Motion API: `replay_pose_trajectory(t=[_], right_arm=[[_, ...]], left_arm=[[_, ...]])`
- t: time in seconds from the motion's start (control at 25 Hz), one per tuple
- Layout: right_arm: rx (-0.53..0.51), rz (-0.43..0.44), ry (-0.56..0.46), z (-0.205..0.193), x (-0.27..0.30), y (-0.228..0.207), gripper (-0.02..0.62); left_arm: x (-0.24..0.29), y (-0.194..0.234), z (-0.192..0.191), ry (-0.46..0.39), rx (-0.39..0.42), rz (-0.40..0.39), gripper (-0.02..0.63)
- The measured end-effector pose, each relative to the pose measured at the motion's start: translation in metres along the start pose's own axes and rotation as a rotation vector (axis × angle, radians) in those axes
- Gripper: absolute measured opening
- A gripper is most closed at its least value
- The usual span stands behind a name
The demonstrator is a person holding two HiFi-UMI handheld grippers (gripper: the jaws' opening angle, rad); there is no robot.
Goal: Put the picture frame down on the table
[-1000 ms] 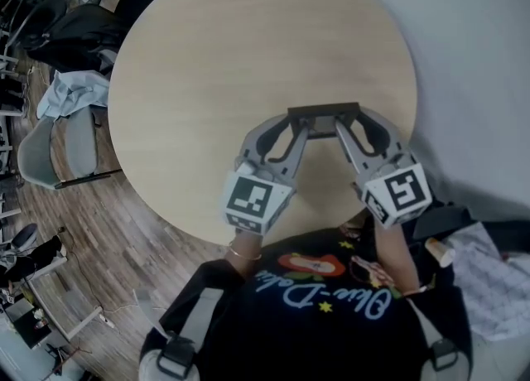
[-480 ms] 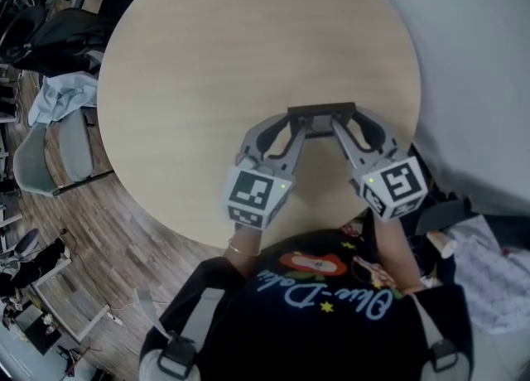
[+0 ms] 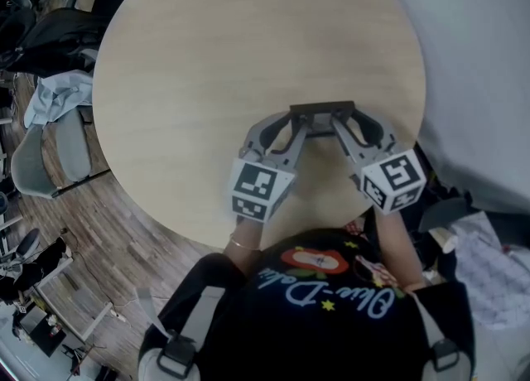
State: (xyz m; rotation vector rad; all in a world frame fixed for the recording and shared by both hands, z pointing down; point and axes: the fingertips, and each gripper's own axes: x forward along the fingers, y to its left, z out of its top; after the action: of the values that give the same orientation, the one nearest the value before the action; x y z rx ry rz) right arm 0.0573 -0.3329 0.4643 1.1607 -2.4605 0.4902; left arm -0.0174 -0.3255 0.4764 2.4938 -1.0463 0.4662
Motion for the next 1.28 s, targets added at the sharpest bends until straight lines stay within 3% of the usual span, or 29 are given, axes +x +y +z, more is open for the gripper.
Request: replay_pose_trajectory(t=[0.56,0.8,1.28], right_arm=[[0.043,-0.021,0.016,-0.009,0.022,-0.02,0.107],[0.072,-0.048,0.033,-0.016,0.03,-0.028,0.112],[0.07,-0.075,0.078,-0.022,0.043,-0.039,0.122]], left_arm=[[0.023,0.013,-0.005,-0.023,0.013,-0.009,0.089],[0.032,0.02,-0.008,0.012,0.016,-0.019,0.099],[0.045,0.028,-0.014,0.023,-0.011,0.021,0.109]])
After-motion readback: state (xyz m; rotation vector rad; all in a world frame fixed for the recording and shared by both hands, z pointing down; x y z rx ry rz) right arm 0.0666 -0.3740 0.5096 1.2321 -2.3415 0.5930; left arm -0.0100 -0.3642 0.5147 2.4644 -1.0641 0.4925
